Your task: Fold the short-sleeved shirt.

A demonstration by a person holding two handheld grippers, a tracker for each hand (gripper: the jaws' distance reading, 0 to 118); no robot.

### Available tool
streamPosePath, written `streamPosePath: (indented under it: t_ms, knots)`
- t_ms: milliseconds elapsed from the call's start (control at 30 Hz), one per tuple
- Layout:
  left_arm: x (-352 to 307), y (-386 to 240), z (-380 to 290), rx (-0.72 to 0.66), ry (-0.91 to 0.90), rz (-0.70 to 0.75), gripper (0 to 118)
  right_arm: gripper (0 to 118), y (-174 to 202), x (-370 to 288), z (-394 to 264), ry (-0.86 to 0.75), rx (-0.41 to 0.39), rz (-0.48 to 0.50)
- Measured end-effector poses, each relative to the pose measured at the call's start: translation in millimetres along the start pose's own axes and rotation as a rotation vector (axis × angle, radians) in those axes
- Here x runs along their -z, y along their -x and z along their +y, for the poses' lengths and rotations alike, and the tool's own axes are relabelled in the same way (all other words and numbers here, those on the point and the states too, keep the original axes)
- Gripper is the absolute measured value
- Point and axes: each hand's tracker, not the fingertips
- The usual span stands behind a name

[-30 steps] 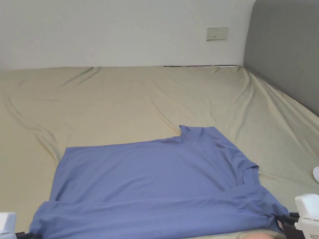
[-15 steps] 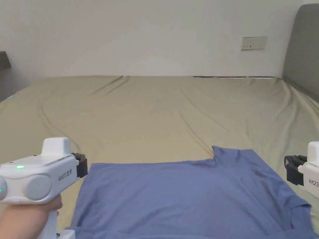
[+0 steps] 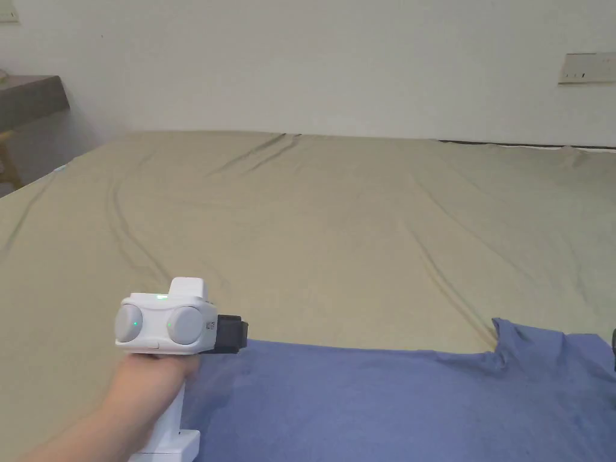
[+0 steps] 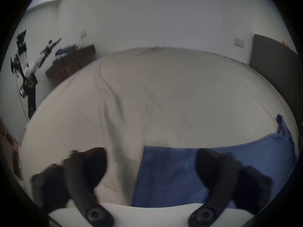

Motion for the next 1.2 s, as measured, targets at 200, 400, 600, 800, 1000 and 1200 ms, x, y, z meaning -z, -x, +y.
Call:
streamPosePath:
  t_ms: [200, 400, 600, 800, 1000, 1200]
  knots:
    - [-2, -13, -16, -0.012, -0.015, -0.034, 2, 0, -13, 23, -6, 0.057, -0.027, -0.012]
    - [-42, -8, -20, -0.032, -0.092, -0.087, 2, 64, -40, 67, 2, 0.185, 0.003, -0.017]
    - [-56, -10, -19, 0.009, -0.099, -0.101, 2, 60, -47, 116, -10, 0.333, -0.014, -0.077]
    - [-61, -7, -21, 0.018, -0.077, -0.110, 2, 0, -50, 97, -18, 0.313, 0.065, 0.000]
    - [-101, 16, -18, -0.023, -0.110, -0.156, 2, 0, -53, 33, -4, 0.216, 0.039, 0.022]
    - [-190, 60, -40, -0.063, -0.197, -0.231, 2, 0, -49, -94, 8, 0.108, -0.047, 0.041]
